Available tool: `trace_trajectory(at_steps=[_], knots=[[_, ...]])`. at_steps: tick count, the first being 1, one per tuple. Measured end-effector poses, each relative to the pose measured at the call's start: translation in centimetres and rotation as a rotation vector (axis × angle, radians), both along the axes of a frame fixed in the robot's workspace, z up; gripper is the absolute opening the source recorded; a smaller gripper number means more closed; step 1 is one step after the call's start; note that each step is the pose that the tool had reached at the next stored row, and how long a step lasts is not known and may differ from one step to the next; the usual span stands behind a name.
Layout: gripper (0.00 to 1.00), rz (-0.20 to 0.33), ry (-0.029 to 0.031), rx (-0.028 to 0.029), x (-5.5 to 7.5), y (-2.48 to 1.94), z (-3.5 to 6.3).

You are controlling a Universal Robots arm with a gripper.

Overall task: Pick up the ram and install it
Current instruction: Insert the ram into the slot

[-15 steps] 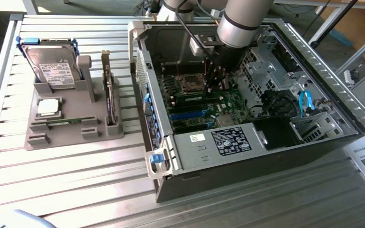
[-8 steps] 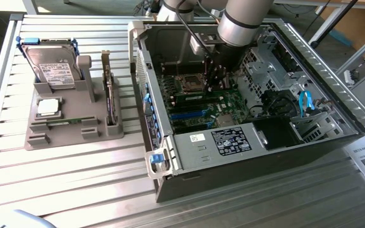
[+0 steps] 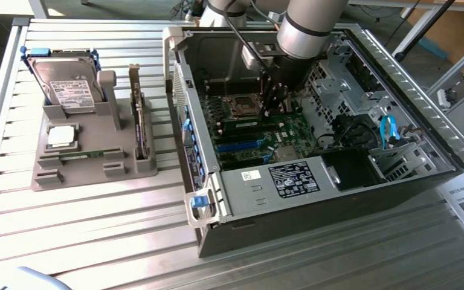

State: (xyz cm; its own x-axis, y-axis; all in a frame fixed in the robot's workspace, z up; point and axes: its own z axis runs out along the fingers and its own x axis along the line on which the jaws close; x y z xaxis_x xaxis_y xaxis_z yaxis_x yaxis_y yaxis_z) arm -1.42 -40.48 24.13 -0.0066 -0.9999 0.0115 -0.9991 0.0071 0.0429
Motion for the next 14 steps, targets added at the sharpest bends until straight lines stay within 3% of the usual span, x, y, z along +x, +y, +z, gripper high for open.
trace_trajectory(at_steps=[11, 14], knots=[[0.12, 0.000, 0.0000, 0.0000, -0.12, 0.00, -0.01], [0.12, 0.000, 0.0048, 0.0000, 0.00, 0.00, -0.01]])
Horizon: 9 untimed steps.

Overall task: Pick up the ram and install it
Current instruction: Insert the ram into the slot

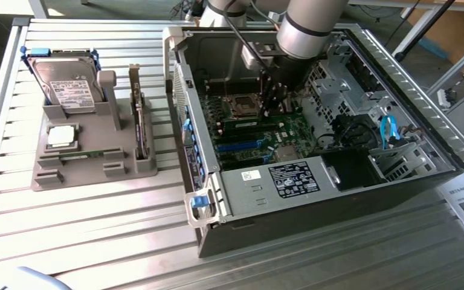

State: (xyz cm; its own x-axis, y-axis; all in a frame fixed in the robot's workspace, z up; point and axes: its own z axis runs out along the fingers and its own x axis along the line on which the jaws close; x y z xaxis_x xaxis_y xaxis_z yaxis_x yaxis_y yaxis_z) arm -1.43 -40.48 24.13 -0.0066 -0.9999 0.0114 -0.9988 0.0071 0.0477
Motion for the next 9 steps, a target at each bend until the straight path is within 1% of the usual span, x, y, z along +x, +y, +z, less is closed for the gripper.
trace_trajectory(at_steps=[2, 9], knots=[[0.12, 0.000, 0.0023, 0.0001, 0.07, 0.00, 0.00], [0.12, 0.000, 0.0024, 0.0002, 0.07, 0.00, -0.14]])
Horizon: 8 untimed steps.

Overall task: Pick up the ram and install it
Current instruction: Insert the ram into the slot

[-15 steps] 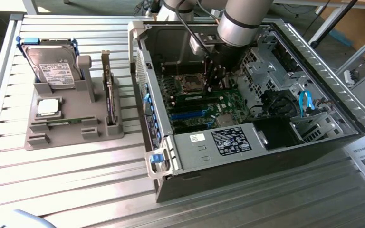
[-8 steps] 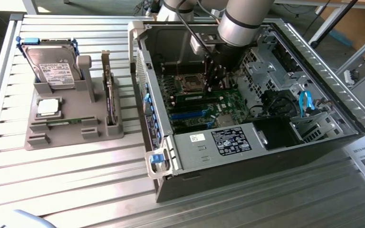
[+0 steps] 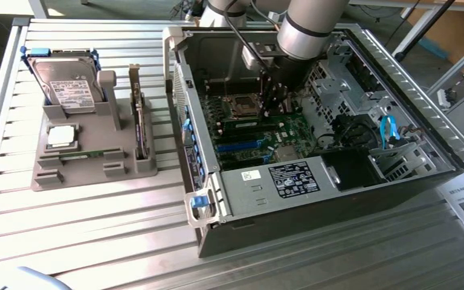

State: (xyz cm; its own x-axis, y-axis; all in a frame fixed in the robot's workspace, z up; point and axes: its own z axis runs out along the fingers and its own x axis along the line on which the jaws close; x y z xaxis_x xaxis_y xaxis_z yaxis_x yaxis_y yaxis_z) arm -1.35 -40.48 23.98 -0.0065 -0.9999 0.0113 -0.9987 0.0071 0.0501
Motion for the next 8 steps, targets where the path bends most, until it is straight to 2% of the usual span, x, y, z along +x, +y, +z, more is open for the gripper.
trace_trajectory(at_steps=[8], knots=[[0.12, -0.001, 0.0001, 0.0002, 0.00, 0.00, -0.04]])
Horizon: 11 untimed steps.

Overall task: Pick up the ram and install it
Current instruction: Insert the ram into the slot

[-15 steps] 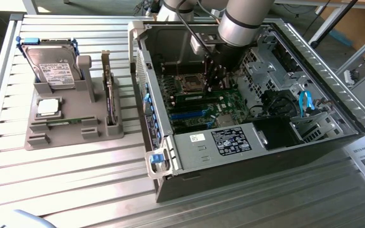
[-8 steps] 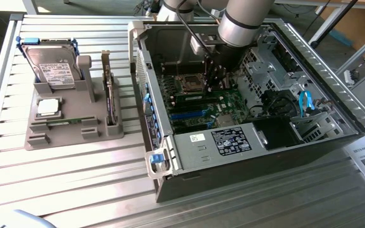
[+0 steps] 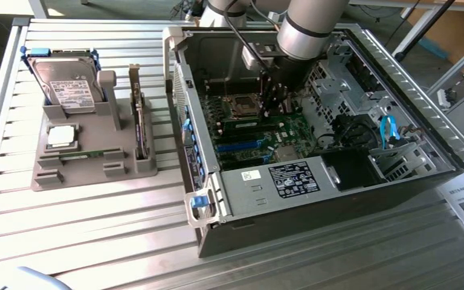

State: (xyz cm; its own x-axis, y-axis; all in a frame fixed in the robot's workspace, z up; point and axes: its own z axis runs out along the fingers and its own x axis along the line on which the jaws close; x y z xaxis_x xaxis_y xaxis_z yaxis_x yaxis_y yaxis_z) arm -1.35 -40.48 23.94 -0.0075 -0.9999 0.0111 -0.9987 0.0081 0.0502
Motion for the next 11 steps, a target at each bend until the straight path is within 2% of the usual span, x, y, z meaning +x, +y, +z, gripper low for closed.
trace_trajectory(at_steps=[11], knots=[[0.12, -0.005, 0.0000, 0.0001, 0.00, 0.00, -0.03]])
